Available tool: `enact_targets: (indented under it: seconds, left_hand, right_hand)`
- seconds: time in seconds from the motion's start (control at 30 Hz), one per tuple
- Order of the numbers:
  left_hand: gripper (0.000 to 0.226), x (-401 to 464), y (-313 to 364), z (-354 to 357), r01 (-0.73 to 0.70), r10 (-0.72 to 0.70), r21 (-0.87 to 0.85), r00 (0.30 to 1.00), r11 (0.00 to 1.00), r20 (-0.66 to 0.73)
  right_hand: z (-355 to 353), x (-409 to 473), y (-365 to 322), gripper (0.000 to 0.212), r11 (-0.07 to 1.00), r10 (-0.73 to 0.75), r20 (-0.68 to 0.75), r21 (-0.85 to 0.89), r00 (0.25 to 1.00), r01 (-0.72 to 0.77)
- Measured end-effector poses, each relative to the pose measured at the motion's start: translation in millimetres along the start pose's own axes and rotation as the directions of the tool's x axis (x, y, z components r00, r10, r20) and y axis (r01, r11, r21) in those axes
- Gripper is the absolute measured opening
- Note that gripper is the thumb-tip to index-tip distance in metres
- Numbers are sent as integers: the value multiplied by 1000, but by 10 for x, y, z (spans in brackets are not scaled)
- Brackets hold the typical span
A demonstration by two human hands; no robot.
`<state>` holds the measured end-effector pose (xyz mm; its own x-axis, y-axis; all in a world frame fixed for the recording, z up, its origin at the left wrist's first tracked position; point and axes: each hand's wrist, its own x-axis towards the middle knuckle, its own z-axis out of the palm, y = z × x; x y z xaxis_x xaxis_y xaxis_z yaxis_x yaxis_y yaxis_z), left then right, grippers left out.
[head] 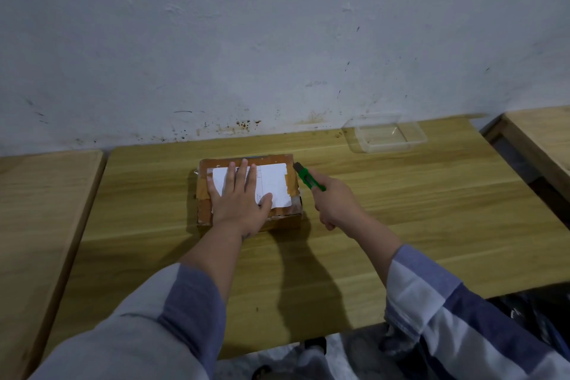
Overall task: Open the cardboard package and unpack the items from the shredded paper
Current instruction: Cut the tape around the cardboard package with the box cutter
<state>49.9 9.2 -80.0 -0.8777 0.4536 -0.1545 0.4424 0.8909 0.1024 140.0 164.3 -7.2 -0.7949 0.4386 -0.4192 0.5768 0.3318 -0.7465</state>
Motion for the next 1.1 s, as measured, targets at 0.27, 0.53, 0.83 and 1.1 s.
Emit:
enact_targets:
  seconds: [0.27, 0.53, 0.83, 1.1]
  left_hand:
    - [70, 1, 10, 11, 6, -6, 9, 1000, 1000, -17]
    - [71, 4, 16, 23, 17, -16, 19, 1000, 1000, -26]
    - [71, 4, 18, 17, 20, -20, 13, 1000, 1000, -21]
    - [71, -13, 21, 0, 23, -22, 15, 1000, 1000, -9]
  right_hand:
    - [64, -171, -2, 50, 966, -70, -54, -252, 996, 54]
    - [157, -334, 73, 53, 932, -88, -22, -356, 996, 75]
    - [121, -458, 152, 51, 972, -35, -25, -231, 999, 29]
    - [23, -553, 233, 52, 996, 36, 18, -83, 999, -35]
